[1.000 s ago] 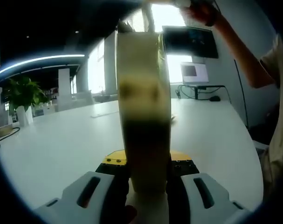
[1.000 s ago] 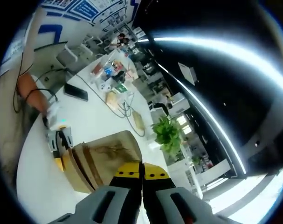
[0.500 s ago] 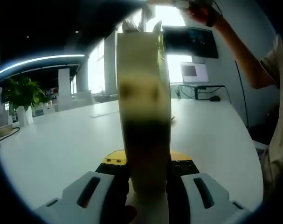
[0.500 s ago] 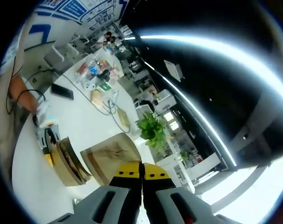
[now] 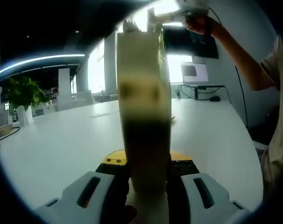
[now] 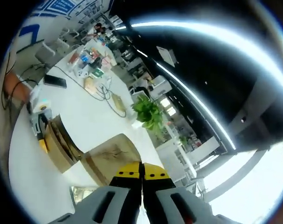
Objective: Extract single mask from mask box in order stack masks on table
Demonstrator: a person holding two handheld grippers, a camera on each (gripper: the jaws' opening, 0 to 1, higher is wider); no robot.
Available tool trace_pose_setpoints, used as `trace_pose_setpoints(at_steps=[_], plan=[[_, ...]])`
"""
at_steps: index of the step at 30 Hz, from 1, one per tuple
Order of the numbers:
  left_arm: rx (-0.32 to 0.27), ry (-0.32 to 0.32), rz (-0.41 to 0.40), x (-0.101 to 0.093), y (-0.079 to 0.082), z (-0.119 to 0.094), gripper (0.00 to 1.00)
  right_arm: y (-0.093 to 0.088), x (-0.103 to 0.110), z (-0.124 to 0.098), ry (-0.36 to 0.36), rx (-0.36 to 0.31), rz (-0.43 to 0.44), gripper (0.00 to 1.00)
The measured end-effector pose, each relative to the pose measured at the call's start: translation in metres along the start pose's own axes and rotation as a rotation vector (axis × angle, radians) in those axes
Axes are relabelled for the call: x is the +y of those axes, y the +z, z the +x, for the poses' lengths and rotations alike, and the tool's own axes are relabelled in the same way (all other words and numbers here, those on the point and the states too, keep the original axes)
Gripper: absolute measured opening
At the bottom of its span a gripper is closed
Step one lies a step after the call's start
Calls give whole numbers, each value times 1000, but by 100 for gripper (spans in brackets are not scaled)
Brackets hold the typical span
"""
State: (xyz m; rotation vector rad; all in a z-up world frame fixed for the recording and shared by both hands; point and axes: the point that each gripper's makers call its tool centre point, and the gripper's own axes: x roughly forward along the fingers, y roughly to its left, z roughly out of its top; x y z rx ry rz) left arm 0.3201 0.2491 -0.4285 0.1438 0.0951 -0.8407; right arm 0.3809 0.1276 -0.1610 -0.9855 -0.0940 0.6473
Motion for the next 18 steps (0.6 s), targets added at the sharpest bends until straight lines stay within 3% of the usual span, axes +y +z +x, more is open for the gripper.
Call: trace_pose_setpoints(at_steps=[9,18], plan=[[0,-1,-1,1,0,0,21,-48,15,20,31,134,19,0],[0,-2,-1,-1,0,0,21,-82,34,35,79,230,9,0]])
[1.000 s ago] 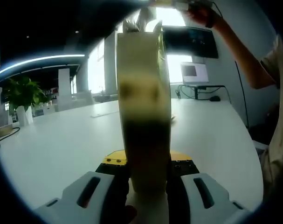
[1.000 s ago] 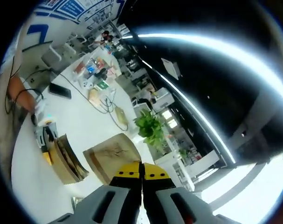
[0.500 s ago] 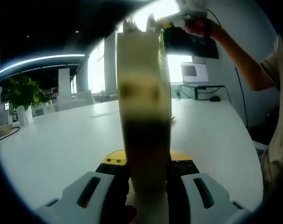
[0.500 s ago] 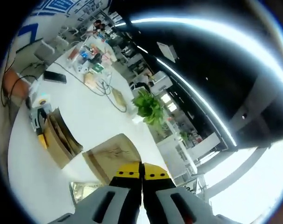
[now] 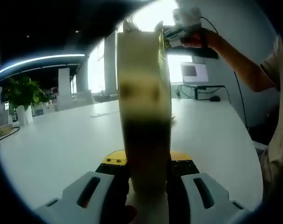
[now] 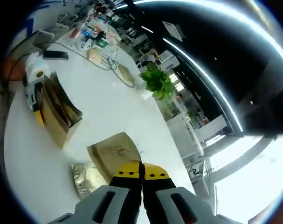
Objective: Extract single mask from mask box in order stack masks on table
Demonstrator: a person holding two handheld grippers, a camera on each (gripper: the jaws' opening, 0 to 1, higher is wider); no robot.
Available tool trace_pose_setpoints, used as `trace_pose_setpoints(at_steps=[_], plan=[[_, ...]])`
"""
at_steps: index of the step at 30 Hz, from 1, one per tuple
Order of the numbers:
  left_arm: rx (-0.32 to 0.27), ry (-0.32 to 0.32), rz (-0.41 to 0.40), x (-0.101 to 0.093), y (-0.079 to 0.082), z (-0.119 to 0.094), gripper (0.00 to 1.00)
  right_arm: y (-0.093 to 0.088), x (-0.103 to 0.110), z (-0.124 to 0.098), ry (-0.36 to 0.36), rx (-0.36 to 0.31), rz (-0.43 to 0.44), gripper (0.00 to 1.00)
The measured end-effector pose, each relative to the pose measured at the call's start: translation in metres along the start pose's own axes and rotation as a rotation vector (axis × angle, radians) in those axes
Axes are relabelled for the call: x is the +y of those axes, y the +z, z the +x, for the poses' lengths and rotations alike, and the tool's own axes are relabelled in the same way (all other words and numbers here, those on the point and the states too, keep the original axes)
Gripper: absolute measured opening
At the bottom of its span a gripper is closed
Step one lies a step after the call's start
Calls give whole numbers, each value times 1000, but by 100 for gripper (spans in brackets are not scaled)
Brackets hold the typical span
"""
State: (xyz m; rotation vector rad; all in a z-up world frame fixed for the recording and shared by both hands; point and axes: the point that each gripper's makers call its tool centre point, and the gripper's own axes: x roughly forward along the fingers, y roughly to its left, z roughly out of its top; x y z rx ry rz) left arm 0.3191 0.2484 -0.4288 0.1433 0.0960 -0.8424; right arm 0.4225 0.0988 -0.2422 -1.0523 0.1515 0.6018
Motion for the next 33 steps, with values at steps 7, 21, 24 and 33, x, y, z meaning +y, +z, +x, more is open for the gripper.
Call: trace_pose_setpoints(at_steps=[7,21,24,33], plan=[[0,0,0,1,0,0,21,-25,9,17,7,90,3,0],[0,0,4,-1,0,0,21,-54,16,43,-54,219,-91,0],[0,0,4,-1,0,0,21,-54,25,48,-34,228,-163,0],[0,1,4,1,0,0,21,-48,41,36,19,263,-182,0]])
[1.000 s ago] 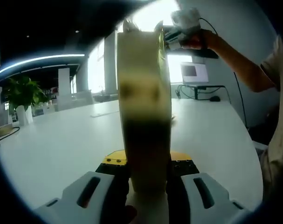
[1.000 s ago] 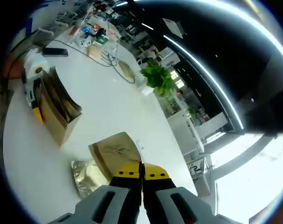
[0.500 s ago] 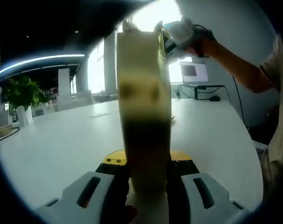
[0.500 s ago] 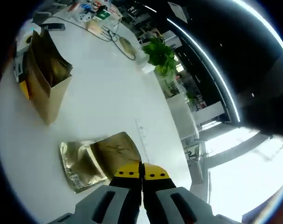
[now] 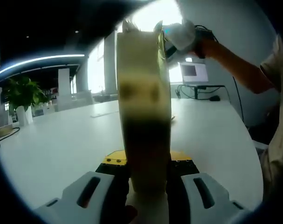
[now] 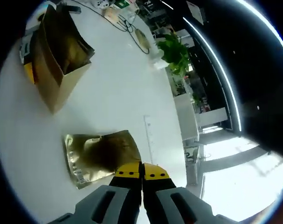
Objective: Extract single mask from mask box in order stack masks on table
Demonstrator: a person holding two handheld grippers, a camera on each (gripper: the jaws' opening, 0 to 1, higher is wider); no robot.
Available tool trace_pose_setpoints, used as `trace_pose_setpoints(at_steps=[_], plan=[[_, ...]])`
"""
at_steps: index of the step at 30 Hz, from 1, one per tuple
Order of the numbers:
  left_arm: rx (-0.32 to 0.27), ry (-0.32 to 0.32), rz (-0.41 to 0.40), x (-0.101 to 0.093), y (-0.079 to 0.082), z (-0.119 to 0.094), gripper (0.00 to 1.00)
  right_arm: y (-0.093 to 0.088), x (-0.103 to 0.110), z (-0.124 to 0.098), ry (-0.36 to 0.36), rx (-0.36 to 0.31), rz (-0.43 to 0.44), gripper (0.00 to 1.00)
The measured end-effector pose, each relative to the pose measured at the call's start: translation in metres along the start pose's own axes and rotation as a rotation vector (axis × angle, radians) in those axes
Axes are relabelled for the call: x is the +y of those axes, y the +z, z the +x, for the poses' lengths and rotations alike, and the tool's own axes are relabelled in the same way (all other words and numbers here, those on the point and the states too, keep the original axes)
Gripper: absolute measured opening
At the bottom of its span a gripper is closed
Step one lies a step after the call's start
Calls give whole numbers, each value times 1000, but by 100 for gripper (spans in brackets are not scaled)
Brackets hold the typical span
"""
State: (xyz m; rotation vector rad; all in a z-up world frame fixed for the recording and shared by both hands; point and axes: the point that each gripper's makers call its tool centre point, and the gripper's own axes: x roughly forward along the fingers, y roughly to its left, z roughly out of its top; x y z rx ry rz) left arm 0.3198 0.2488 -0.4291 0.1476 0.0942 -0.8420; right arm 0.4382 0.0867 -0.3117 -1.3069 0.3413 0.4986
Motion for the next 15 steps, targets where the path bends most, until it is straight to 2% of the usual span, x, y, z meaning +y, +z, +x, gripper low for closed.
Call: trace_pose_setpoints(at_steps=[7,9,15], plan=[[0,1,0,0,0,0,21,2,22,-14,84,17,-11,0],[0,1,1,0,0,0,21,1,36,-17,148,24,-16,0],[0,1,1,-1,1,0,21,3,54,-21,206,6,-25,0]])
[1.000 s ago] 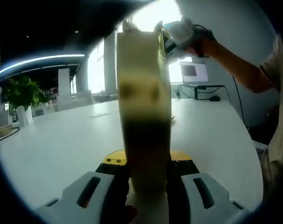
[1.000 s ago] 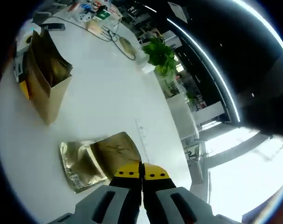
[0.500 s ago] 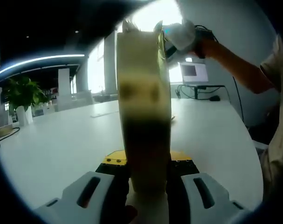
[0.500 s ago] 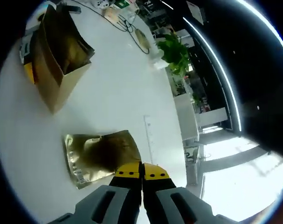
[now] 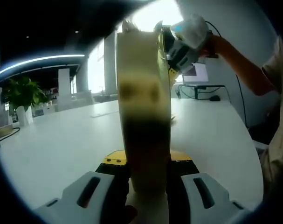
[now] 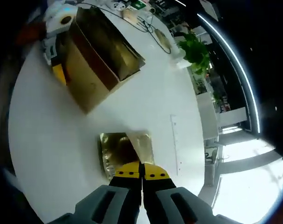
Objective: Extract single mask from mask box in order stack masks on table
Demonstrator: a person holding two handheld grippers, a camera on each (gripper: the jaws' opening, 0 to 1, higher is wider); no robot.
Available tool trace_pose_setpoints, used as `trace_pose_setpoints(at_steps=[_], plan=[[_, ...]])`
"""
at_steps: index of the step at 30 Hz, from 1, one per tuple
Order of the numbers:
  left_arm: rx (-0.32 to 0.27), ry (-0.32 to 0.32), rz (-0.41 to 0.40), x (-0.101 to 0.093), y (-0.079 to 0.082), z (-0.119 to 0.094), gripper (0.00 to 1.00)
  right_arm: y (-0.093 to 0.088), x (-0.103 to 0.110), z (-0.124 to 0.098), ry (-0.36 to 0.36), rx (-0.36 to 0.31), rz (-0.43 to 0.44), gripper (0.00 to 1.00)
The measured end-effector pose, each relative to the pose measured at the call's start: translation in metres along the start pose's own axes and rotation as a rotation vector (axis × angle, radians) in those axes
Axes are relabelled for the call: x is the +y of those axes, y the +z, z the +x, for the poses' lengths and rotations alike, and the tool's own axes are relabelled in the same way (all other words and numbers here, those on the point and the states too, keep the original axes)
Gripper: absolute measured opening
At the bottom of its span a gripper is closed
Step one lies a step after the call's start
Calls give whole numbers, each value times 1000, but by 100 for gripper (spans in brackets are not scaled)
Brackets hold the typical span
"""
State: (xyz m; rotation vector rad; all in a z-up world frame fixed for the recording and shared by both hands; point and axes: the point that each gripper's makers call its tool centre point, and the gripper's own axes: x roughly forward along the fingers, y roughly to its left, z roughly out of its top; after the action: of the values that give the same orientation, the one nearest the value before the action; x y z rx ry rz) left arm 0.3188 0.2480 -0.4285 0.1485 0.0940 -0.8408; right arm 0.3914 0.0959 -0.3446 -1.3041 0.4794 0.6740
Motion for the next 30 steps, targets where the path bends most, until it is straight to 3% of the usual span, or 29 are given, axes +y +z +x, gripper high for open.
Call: trace_pose_setpoints(at_steps=[11,18,30], plan=[[0,1,0,2,-1,0,21,3,21,2,67,-50,28,0],[0,1,0,2,-1,0,21,1,35,7,80,-66,-7,0],[0,1,1,1,-1,0,21,-5,69,24,119,-98,113,0]])
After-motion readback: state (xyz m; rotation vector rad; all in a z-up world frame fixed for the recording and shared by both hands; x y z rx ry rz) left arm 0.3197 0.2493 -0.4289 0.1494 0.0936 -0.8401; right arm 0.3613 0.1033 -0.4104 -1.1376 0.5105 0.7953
